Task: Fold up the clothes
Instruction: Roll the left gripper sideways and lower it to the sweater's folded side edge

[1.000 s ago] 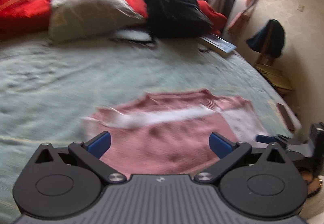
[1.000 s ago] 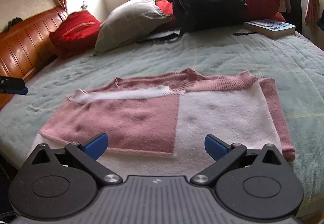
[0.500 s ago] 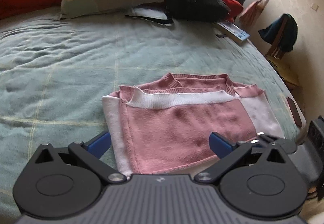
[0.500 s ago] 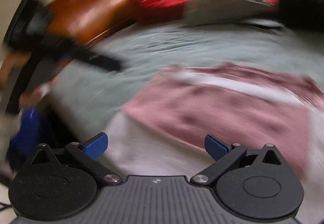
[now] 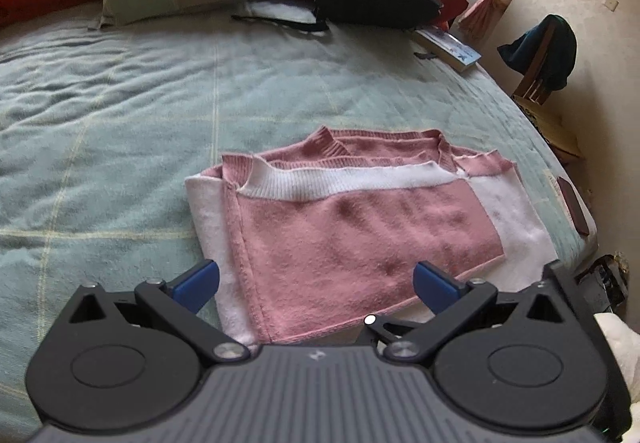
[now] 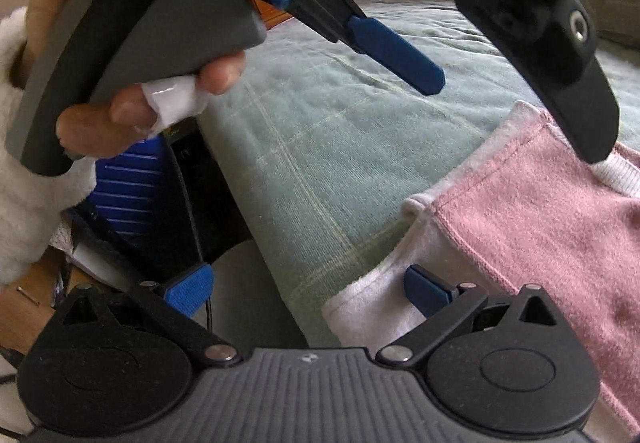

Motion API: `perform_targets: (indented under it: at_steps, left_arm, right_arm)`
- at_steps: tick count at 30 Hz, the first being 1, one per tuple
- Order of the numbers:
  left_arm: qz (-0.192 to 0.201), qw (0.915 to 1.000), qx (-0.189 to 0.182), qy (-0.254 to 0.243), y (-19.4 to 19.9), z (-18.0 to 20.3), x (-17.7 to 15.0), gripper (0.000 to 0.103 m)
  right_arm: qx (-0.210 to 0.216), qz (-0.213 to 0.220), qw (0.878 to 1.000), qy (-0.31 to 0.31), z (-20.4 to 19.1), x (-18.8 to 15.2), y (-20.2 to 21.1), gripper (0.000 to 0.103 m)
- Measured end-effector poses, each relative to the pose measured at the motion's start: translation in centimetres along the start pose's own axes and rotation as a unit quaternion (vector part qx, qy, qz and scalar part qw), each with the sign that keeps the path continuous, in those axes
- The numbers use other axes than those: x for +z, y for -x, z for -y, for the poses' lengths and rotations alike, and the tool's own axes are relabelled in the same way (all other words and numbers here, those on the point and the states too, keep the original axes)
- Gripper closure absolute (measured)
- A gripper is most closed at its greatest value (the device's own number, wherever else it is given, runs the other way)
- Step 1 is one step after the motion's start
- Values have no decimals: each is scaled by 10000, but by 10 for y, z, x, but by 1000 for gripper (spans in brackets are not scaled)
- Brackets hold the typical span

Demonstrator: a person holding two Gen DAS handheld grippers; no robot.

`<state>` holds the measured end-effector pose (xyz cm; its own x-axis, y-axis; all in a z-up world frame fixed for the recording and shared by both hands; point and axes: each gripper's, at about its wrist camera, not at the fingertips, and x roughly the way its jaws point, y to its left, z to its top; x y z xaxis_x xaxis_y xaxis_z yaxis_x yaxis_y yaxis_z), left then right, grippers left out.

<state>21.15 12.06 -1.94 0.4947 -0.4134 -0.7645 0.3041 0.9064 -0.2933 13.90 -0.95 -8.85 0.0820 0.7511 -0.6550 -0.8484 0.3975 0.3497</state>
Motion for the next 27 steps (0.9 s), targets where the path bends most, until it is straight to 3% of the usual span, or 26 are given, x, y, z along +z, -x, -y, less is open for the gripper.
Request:
perform_targets:
  at_steps: [3, 10, 18, 22, 27]
  left_arm:
    - [-18, 10000, -25, 1, -4, -2, 0, 1]
    - [-58, 9997, -164, 153, -16, -12, 0, 1]
    - [-115, 9980, -224, 572, -42, -29, -9, 1]
    - [-199, 9964, -242, 785, -48, -40, -18, 1]
    - [-301, 9949, -312, 912, -53, -49, -23, 1]
  right_arm:
    - [-129, 31, 9999, -9, -2, 2, 10, 0]
    - [-1544, 427, 9871, -38, 12, -9, 70, 0]
    - [-3118, 739, 9360, -1459, 60, -50, 117, 0]
    - [-3198, 799, 9247, -1902, 70, -75, 119, 0]
    - [-3225, 798, 9246, -1866, 70, -87, 117, 0]
